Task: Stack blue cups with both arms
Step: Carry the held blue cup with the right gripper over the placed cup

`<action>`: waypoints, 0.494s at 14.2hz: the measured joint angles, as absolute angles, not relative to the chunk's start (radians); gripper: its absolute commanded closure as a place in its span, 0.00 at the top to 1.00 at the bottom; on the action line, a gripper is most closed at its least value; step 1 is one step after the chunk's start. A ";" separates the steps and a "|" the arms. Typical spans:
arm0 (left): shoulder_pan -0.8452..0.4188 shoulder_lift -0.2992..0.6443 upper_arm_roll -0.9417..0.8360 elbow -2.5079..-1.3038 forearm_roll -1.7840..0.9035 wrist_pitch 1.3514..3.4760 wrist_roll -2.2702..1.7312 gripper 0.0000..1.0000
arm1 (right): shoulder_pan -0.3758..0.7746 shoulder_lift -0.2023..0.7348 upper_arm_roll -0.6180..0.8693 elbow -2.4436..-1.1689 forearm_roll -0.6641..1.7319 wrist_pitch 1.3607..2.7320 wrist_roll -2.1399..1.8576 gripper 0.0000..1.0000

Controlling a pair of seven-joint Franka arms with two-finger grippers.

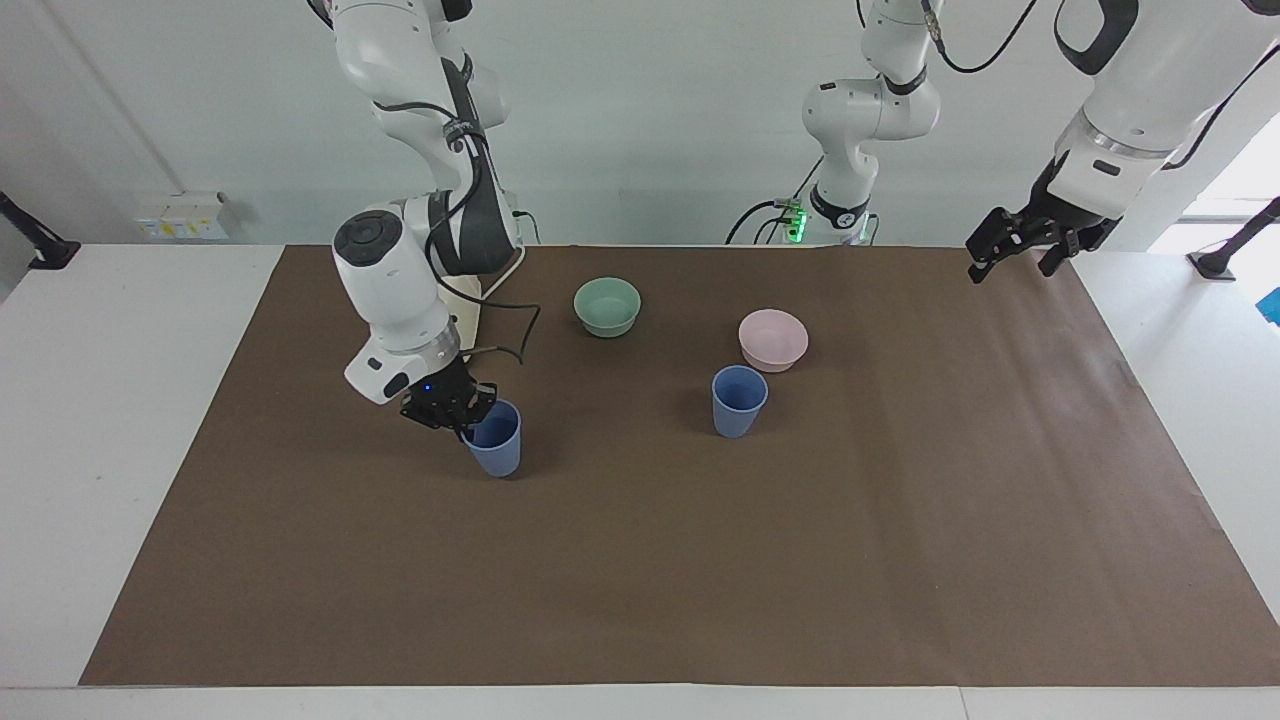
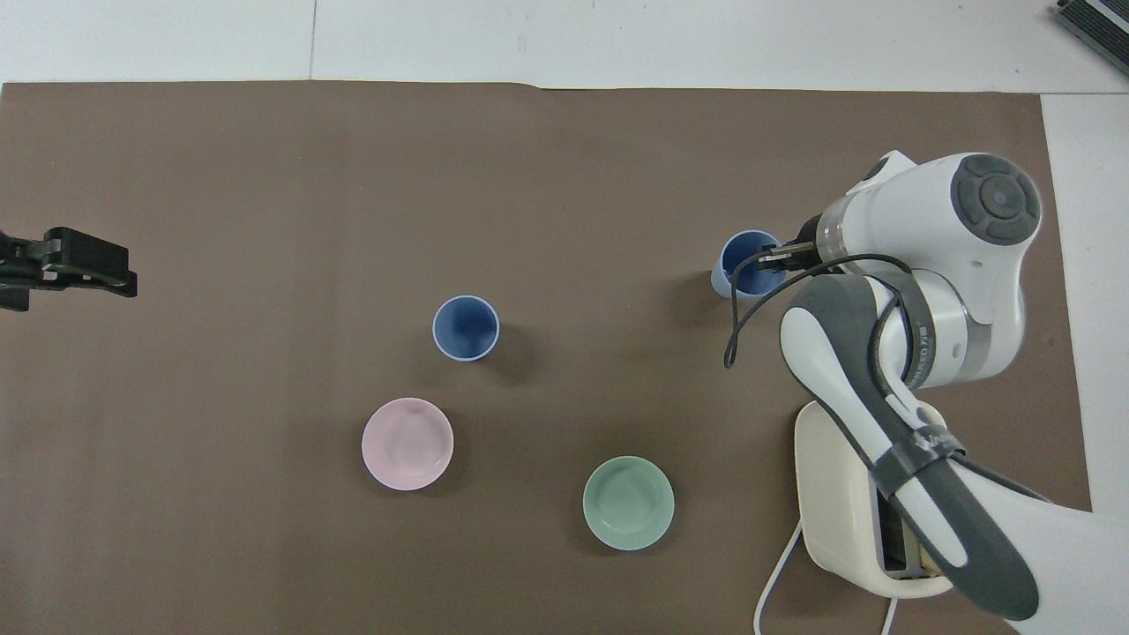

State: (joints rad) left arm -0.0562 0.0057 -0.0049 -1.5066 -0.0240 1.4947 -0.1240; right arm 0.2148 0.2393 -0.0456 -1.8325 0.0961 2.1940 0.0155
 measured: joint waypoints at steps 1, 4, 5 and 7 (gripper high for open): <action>-0.056 -0.001 -0.005 -1.507 -0.024 1.495 -0.123 1.00 | 0.216 0.230 -0.031 -1.806 0.096 2.155 0.031 0.00; -0.056 -0.004 -0.008 -1.507 -0.024 1.495 -0.122 1.00 | 0.217 0.201 0.019 -1.744 0.096 2.066 0.100 0.00; -0.056 -0.004 -0.009 -1.507 -0.024 1.495 -0.122 1.00 | 0.217 0.195 0.036 -1.728 0.096 2.045 0.126 0.00; -0.056 -0.004 -0.010 -1.507 -0.024 1.495 -0.122 1.00 | 0.218 0.193 0.077 -1.694 0.096 2.012 0.179 0.00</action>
State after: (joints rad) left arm -0.0562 -0.0036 -0.0097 -1.5067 -0.0240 1.4949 -0.1220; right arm 0.2176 0.1927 0.0772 -1.6937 0.0961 2.0119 0.1794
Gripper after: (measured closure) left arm 0.000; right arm 0.956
